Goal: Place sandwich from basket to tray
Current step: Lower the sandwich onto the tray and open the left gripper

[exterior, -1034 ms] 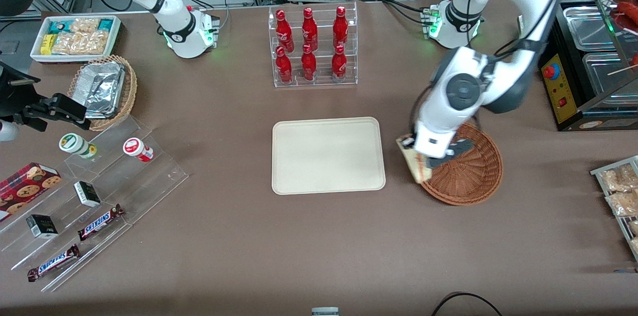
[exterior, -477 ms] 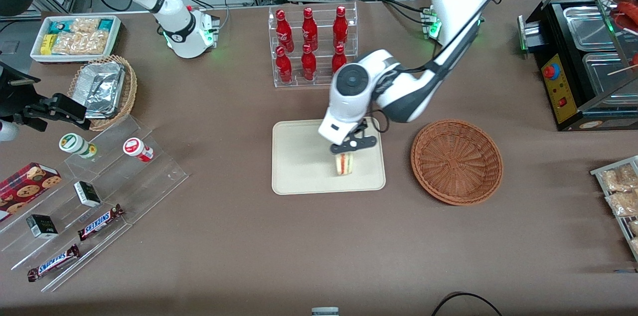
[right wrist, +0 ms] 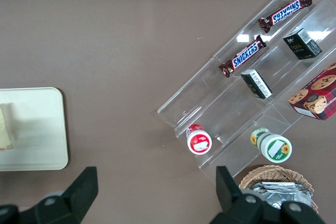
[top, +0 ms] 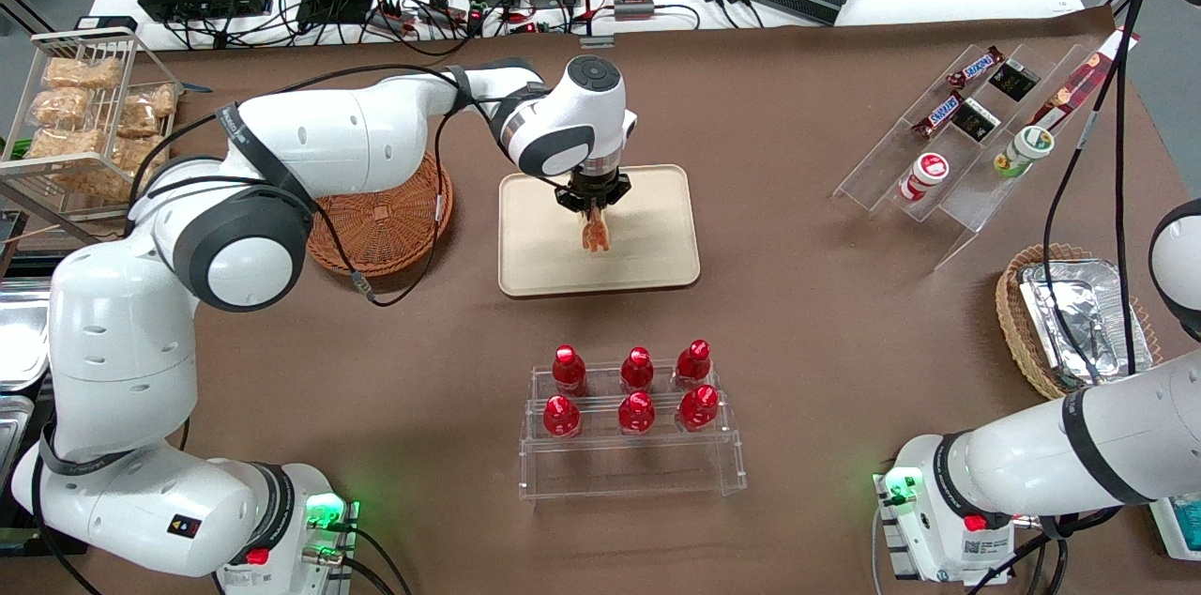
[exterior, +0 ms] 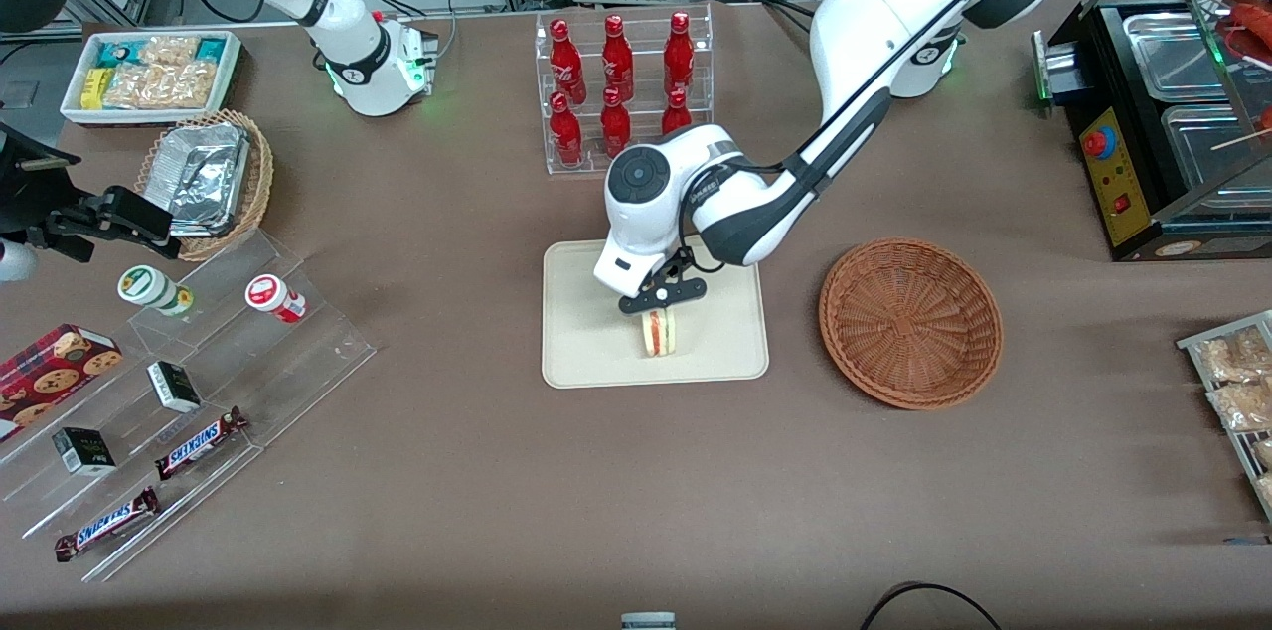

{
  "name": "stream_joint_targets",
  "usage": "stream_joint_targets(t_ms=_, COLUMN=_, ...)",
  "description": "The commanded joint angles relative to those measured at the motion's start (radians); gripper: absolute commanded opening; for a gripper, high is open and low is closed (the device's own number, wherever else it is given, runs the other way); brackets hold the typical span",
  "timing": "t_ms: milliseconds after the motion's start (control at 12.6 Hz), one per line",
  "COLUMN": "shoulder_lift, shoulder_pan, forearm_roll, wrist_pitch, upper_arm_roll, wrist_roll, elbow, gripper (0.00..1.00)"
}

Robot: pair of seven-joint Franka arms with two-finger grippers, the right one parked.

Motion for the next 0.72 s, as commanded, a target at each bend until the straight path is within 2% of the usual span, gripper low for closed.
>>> stream_joint_targets(t_ms=0, shoulder_lift=0.035, shoulder_pan=-0.022, forearm_roll=0.013, wrist_pitch=-0.031, upper_arm_roll=0.004, wrist_roll=-0.027, elbow=0.051, gripper=0.20)
stream_joint_targets(t_ms=159, shoulder_lift=0.042, shoulder_pan=-0.019, forearm_roll=0.010, wrist_pitch=-0.026, upper_arm_roll=0.004, wrist_roll=-0.028, elbow=0.051, gripper=1.00)
stream_joint_targets(t_ms=239, shoulder_lift=0.036, shoulder_pan=-0.019, forearm_roll=0.010, wrist_pitch=-0.029, upper_arm_roll=0.003, wrist_roll=-0.030, elbow=0.051, gripper=1.00)
stream_joint_targets(t_ms=398, shoulder_lift=0.006, shoulder_pan=-0.011, forearm_roll=-0.040, wrist_pitch=-0.046, upper_arm_roll=0.000, wrist_roll=-0.028, elbow=0.077, gripper=1.00)
stream_joint_targets(t_ms=477, shoulder_lift=-0.016, shoulder_pan=-0.007, forearm_roll=-0.075, wrist_pitch=-0.085, upper_arm_roll=0.003, wrist_roll=-0.014, elbow=0.100, gripper=1.00)
stream_joint_targets(t_ms=636, shoulder_lift=-0.072, shoulder_pan=0.030, forearm_roll=-0.091, wrist_pitch=-0.164, upper_arm_roll=-0.003, wrist_roll=-0.010, elbow=0.126, gripper=1.00)
